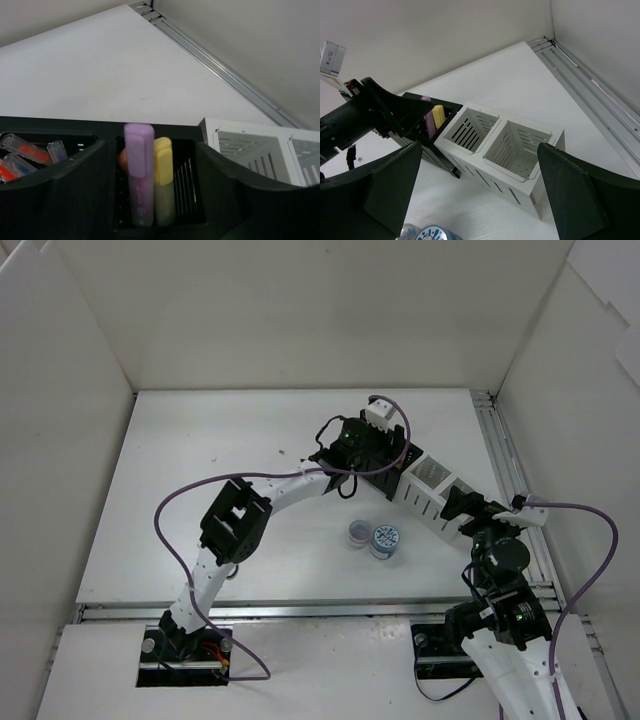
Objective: Sort the stationery into containers
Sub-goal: Place the pen in the storage box, then pick up the pen from the center of the board.
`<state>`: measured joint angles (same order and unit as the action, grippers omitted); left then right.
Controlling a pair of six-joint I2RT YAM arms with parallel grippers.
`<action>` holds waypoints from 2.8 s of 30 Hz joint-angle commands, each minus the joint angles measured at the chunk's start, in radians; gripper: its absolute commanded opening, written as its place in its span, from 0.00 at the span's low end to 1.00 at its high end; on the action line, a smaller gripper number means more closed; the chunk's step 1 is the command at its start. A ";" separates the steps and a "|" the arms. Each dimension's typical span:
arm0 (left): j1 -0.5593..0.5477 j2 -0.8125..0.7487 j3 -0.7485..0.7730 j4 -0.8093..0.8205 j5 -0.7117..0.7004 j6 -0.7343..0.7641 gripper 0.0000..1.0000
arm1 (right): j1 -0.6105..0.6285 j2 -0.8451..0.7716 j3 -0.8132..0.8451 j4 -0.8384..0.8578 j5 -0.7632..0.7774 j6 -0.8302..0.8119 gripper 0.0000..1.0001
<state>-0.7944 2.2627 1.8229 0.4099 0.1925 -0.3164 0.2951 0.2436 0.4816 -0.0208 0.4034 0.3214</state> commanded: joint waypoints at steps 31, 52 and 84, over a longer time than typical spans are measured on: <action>0.513 -1.273 -1.095 -0.967 -0.494 -0.872 0.99 | -0.004 0.290 0.049 0.153 -0.089 -0.019 0.98; 0.641 -0.827 -1.010 -0.798 -0.387 -0.958 0.85 | -0.004 0.336 0.075 0.108 -0.064 -0.019 0.98; 0.425 -0.755 -0.662 -0.602 -0.515 -0.565 0.00 | -0.005 0.227 0.054 0.087 -0.044 -0.038 0.98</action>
<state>-0.3119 1.5776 1.0801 -0.3775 -0.3370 -1.1019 0.2951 0.4740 0.5068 0.0158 0.3546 0.2901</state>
